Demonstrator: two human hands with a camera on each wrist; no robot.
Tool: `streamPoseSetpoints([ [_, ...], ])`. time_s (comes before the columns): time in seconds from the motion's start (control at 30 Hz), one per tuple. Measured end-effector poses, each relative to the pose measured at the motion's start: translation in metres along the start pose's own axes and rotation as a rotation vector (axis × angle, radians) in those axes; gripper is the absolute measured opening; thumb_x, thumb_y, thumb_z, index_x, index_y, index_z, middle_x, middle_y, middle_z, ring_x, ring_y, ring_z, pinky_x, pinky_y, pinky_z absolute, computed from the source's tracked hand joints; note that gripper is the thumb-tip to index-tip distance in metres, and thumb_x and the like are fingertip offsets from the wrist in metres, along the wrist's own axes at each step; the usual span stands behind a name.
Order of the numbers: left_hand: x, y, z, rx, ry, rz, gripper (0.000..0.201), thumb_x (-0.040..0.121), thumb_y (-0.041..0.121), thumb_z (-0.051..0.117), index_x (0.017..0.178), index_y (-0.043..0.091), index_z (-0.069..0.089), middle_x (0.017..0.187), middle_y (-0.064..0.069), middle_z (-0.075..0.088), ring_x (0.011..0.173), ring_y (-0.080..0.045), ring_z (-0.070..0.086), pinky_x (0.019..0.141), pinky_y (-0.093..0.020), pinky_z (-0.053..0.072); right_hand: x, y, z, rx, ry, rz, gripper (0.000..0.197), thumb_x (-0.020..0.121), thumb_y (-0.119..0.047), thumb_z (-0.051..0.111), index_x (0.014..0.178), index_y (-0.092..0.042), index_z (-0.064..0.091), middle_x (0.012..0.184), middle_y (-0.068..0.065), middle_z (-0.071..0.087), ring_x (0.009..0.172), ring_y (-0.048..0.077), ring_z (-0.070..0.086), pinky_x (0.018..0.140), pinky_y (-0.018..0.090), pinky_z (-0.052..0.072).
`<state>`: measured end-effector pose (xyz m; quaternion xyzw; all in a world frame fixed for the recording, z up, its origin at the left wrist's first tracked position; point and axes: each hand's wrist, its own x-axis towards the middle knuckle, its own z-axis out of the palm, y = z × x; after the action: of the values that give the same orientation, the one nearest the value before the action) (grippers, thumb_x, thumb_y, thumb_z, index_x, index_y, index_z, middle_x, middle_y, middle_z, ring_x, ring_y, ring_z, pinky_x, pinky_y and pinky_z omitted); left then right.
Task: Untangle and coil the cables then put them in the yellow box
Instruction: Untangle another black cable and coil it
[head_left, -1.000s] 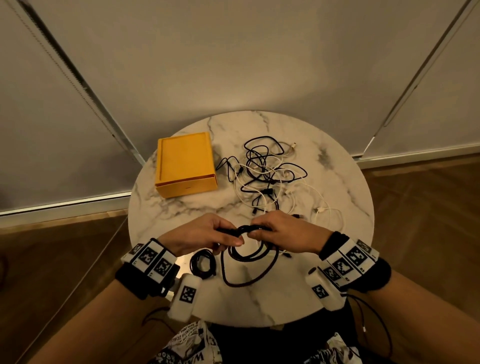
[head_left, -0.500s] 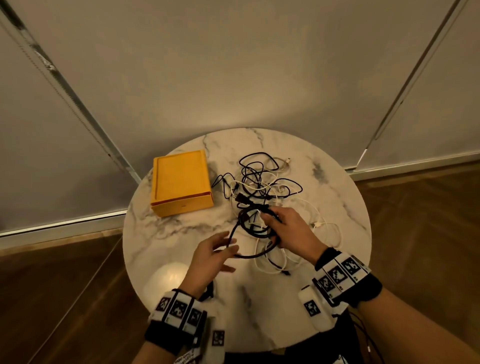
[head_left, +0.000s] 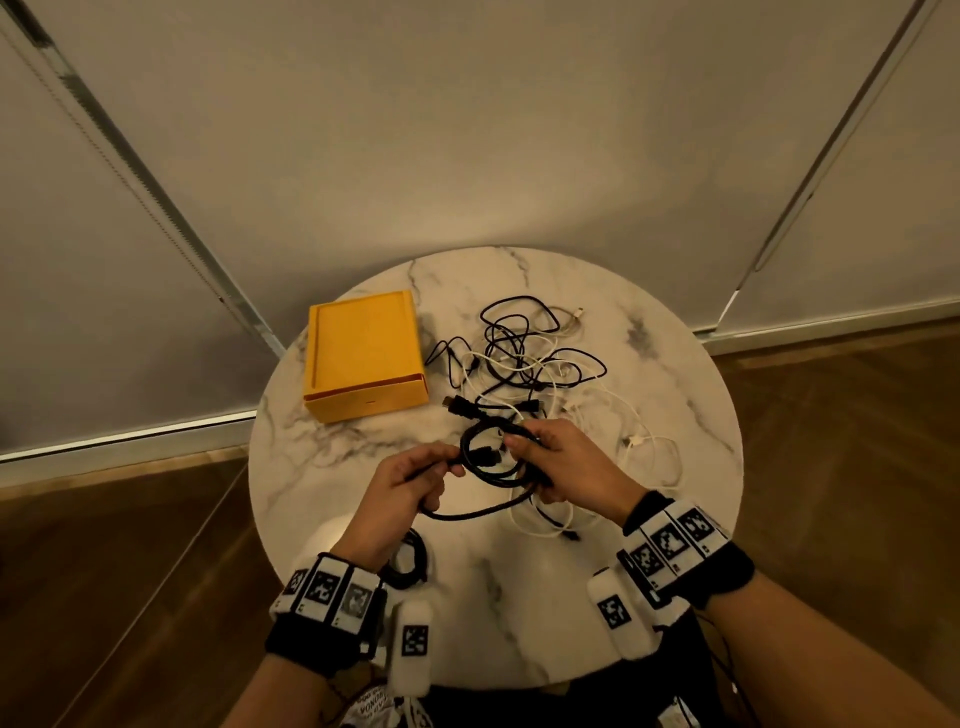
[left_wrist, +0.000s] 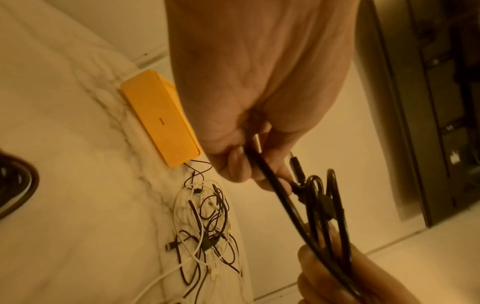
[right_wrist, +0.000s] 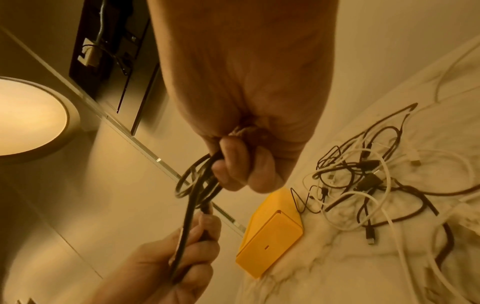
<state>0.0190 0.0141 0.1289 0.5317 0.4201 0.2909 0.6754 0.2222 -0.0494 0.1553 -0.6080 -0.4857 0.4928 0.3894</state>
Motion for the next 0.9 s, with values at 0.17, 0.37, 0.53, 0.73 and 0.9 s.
streamPoseSetpoints([
  [0.17,-0.004,0.007,0.015,-0.274,0.054,-0.076,0.030,0.092,-0.012,0.036,0.093,0.000,0.064,0.071,-0.008,0.065,0.053,-0.011,0.042,0.049,-0.020,0.032,-0.001,0.002,0.008,0.089,-0.073,0.068,0.025,0.102,-0.018,0.046,0.091,0.003,0.052,0.058,0.009,0.047,0.038,0.011,0.041,0.035,0.020,0.031],
  [0.37,0.009,0.014,0.045,-0.495,0.316,-0.124,0.019,0.093,0.019,0.051,0.077,0.014,0.058,0.068,0.001,0.064,0.067,-0.013,0.060,0.063,-0.026,0.044,-0.004,-0.003,0.034,-0.023,-0.024,0.134,0.025,0.102,-0.024,0.045,0.080,-0.014,0.052,0.051,0.003,0.048,0.037,0.011,0.043,0.036,0.023,0.037],
  [0.53,0.015,0.012,0.042,-0.483,0.379,-0.034,0.012,0.089,0.009,0.063,0.097,0.011,0.055,0.084,-0.004,0.067,0.080,-0.017,0.064,0.069,-0.028,0.049,-0.002,-0.004,0.041,0.030,0.064,0.163,0.028,0.103,-0.023,0.043,0.078,-0.013,0.050,0.052,0.004,0.047,0.033,0.006,0.041,0.035,0.022,0.034],
  [0.73,0.000,0.000,0.037,-0.436,0.266,-0.007,0.024,0.084,-0.011,0.057,0.102,0.006,0.059,0.103,-0.011,0.066,0.093,-0.021,0.065,0.078,-0.030,0.054,0.000,0.000,0.038,-0.015,0.003,0.118,0.023,0.103,-0.022,0.042,0.082,-0.015,0.051,0.050,0.000,0.045,0.036,0.008,0.042,0.034,0.022,0.033],
  [0.9,0.004,0.005,0.041,-0.583,0.421,-0.022,0.041,0.076,-0.024,0.035,0.094,0.008,0.055,0.110,-0.013,0.064,0.098,-0.026,0.061,0.076,-0.032,0.049,-0.005,0.003,0.047,0.046,-0.112,0.221,0.017,0.099,-0.024,0.049,0.086,-0.013,0.051,0.060,0.001,0.042,0.044,0.008,0.043,0.041,0.023,0.029],
])
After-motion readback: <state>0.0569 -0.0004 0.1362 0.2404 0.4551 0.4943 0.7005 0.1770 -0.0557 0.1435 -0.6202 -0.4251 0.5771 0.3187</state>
